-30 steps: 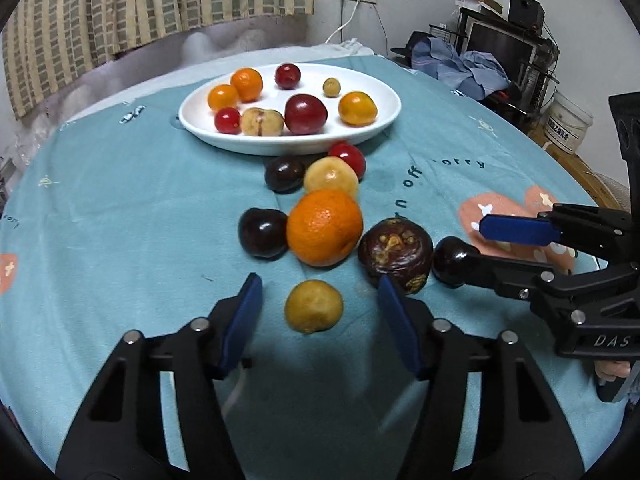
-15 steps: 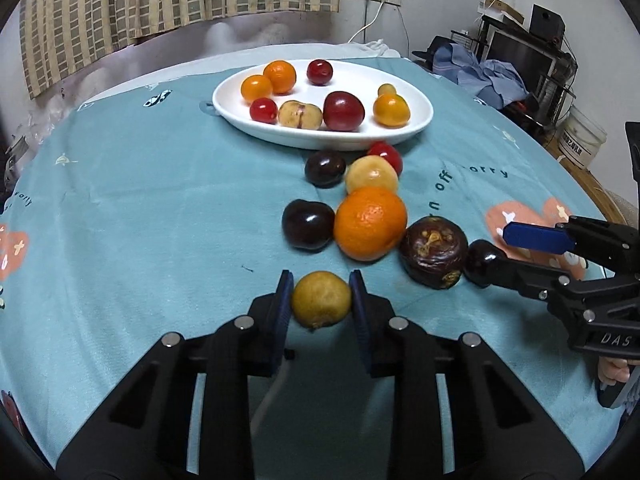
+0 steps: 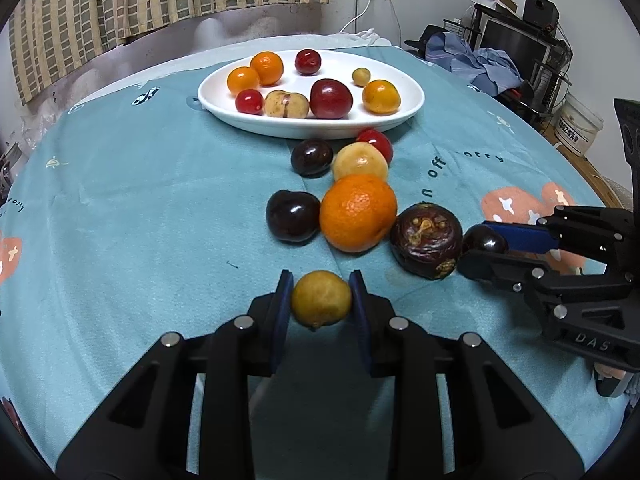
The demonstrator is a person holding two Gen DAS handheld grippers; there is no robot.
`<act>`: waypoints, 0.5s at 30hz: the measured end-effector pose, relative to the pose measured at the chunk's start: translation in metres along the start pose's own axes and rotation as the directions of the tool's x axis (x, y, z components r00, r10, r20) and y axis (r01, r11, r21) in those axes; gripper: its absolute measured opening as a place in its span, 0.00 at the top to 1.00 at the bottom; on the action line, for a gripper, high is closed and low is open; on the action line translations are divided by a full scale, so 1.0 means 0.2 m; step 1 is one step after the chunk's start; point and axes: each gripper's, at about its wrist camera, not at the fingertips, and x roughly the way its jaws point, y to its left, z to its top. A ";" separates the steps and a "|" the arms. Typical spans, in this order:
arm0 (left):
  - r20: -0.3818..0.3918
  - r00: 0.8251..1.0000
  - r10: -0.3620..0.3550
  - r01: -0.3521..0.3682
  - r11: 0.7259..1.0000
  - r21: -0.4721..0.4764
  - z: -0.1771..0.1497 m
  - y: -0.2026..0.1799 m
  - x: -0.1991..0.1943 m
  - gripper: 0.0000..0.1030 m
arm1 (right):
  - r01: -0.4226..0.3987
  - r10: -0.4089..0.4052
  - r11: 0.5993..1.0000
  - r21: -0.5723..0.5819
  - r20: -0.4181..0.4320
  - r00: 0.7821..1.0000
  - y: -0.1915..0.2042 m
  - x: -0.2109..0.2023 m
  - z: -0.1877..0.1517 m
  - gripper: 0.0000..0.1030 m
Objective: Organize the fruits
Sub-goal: 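Grasp a small yellow lime with the left gripper while the right gripper grasps a dark plum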
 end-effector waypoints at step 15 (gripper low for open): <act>0.156 0.988 0.017 -0.007 0.998 -0.064 0.51 0.09 -0.03 0.71 | -0.039 0.012 0.981 0.191 0.141 0.990 -0.29 -0.05 0.45 0.73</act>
